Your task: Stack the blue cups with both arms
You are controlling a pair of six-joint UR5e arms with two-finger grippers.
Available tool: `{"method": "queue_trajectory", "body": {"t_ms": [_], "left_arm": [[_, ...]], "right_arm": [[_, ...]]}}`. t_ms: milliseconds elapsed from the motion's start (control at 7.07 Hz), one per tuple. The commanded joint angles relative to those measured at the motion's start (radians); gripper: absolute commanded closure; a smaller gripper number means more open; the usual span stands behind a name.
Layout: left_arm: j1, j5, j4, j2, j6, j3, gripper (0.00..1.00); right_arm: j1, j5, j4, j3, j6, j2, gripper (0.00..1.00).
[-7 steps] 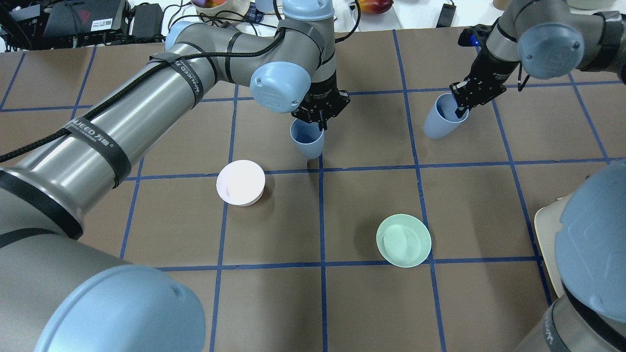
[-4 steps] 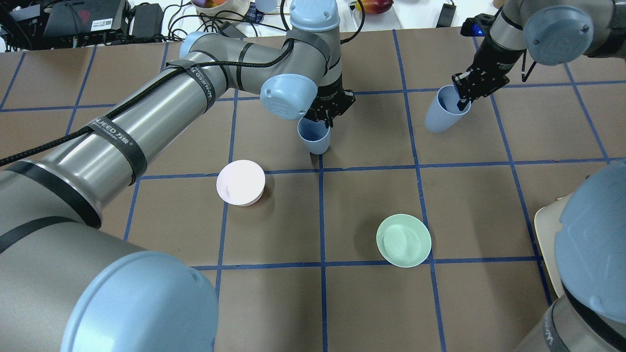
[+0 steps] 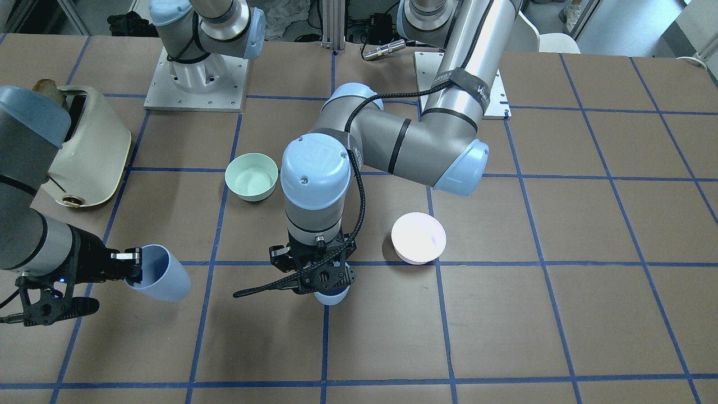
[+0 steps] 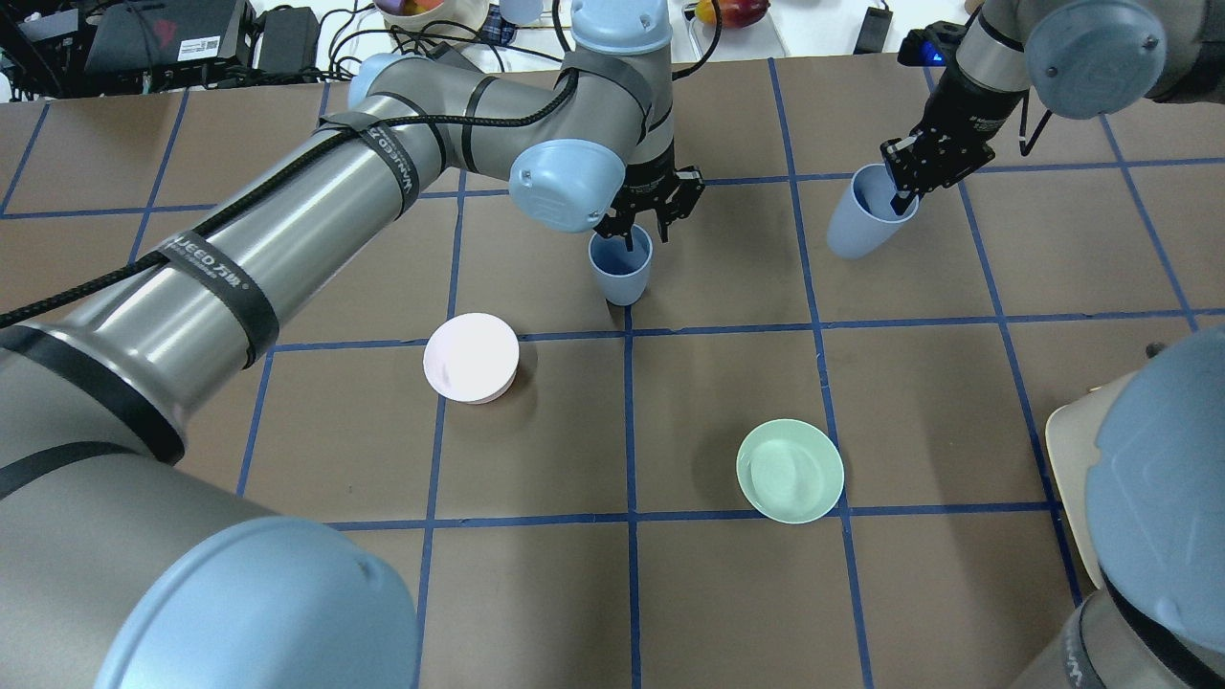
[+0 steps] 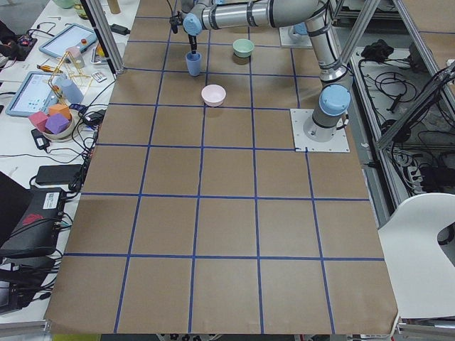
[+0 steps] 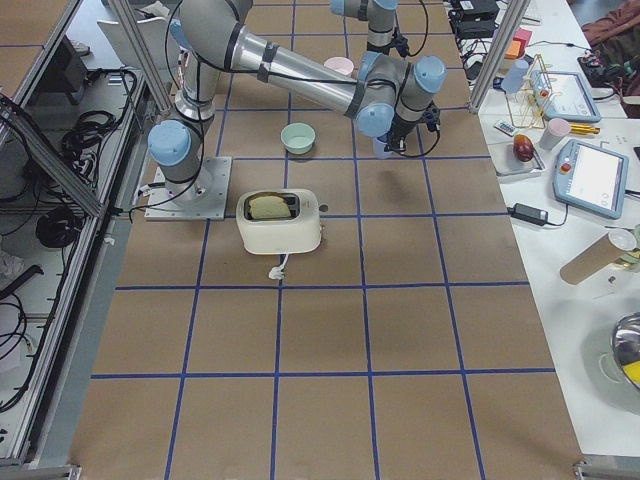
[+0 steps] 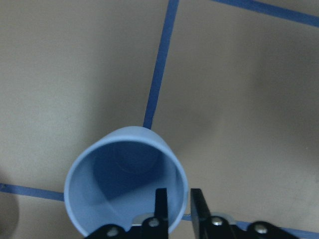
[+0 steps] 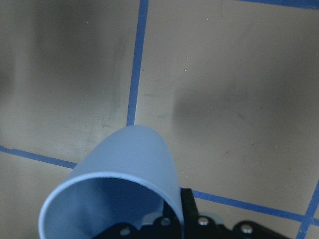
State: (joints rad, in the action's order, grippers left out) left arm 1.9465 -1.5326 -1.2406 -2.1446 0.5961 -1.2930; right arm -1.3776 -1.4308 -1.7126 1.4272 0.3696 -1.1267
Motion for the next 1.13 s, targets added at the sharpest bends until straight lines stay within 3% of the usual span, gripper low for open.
{"method": "queue_trajectory", "body": {"t_ms": [0,283,566,848,990], "left_arm": [[-0.041,-0.003,-0.184,0.114,-0.049,0.015,0.0],[-0.086,-0.063,-0.442,0.262,-0.263,0.011,0.0],[-0.142,-0.063,-0.56,0.398,-0.275,-0.02,0.0],[-0.22,-0.052,-0.492,0.497,-0.303,-0.159,0.0],[-0.248,-0.05,-0.339,0.52,-0.35,-0.222,0.0]], "right_arm": [[-0.05,0.001,0.008,-0.004,-0.078,-0.021,1.0],[-0.171,0.004,0.062,-0.024,-0.247,-0.071,1.0],[-0.346,0.003,0.065,-0.05,-0.469,-0.09,1.0],[-0.421,0.003,0.041,-0.065,-0.589,-0.081,1.0],[-0.432,0.003,-0.023,-0.065,-0.628,-0.067,1.0]]}}
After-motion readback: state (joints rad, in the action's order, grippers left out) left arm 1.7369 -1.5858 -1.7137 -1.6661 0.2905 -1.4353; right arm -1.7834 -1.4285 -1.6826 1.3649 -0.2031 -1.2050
